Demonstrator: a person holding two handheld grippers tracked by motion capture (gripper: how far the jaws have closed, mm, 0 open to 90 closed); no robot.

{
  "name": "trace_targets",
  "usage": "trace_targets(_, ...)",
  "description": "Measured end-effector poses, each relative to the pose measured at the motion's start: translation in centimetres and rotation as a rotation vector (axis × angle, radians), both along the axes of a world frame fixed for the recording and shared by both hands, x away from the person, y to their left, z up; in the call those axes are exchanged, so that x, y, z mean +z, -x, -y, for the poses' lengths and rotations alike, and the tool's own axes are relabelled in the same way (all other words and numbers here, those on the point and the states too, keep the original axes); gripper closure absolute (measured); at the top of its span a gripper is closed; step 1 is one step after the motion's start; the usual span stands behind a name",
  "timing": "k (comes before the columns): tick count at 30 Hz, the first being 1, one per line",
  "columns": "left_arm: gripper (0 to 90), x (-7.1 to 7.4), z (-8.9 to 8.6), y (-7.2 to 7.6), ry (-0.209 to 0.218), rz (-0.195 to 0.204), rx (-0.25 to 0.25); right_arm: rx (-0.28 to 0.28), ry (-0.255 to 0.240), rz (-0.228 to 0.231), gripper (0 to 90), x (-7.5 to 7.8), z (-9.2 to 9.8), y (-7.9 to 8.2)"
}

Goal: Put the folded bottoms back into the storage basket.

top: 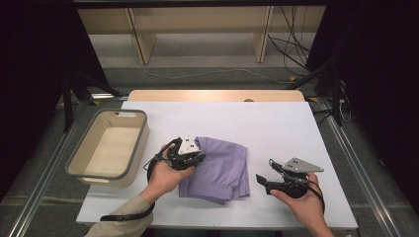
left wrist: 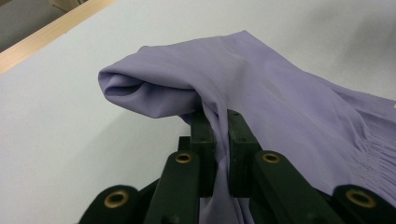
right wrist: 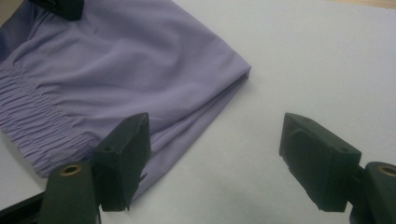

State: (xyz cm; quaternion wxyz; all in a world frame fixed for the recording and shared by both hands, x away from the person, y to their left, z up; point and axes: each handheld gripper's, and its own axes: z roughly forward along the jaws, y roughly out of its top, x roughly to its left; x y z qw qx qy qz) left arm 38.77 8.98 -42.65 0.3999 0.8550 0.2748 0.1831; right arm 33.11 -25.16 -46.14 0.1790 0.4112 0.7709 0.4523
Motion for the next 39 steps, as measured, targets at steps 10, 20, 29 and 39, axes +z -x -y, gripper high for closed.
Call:
trace_targets(10,83.4,0.9,-0.4,-0.1,-0.011,0.018,-0.024,-0.002,-0.002,0.003,26.0,0.0,0.0,0.0)
trace_targets(20,83.3,1.6,-0.8,-0.2,-0.024,0.045,-0.03,-0.001,-0.003,0.002,26.0,0.0,0.0,0.0)
trace_targets(29,83.3,2.2,-1.3,-0.4,-0.022,0.049,-0.033,0.001,-0.003,0.001,26.0,0.0,0.0,0.0)
trace_targets(39,83.3,3.0,-2.0,-0.6,-0.022,0.069,-0.029,-0.002,-0.006,0.006,26.1,0.0,0.0,0.0)
